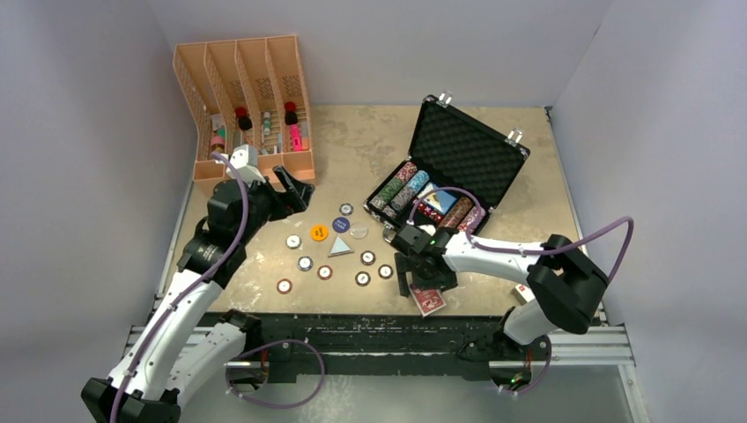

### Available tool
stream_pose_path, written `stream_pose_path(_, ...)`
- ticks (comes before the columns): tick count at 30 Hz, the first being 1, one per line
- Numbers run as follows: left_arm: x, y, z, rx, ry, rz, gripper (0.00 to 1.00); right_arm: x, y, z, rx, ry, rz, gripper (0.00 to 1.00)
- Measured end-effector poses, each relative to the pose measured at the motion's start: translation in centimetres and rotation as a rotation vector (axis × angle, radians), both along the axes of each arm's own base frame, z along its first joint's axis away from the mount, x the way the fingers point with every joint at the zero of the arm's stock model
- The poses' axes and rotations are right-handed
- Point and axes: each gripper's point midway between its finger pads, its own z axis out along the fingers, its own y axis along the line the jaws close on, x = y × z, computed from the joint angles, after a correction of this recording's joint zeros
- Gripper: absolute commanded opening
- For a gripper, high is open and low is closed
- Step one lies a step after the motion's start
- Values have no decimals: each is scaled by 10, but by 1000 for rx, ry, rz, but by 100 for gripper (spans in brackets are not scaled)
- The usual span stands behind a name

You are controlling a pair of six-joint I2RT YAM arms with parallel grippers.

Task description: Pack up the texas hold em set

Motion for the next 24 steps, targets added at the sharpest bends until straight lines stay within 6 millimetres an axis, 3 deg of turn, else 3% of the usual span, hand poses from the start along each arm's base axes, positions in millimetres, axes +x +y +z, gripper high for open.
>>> stream_pose_path(3,0,-6,-4,-26,25,-21,83,-2,0,2,6,8,2,92)
stream_pose_path(9,-3,-16,-14,-61,72,-56,82,-15,5,2,77,49,11,69)
stream_pose_path(16,-2,-23,-34,-89,149,-65,82,-19,5,0,87,60,11,62)
stream_pose_path(20,-1,-26,-46,-105,193,-64,81,-12,4,0,72,30,8,57)
stream_pose_path(24,0,-30,-62,-119,248,-60,81,11,8,8,64,-74,26,56)
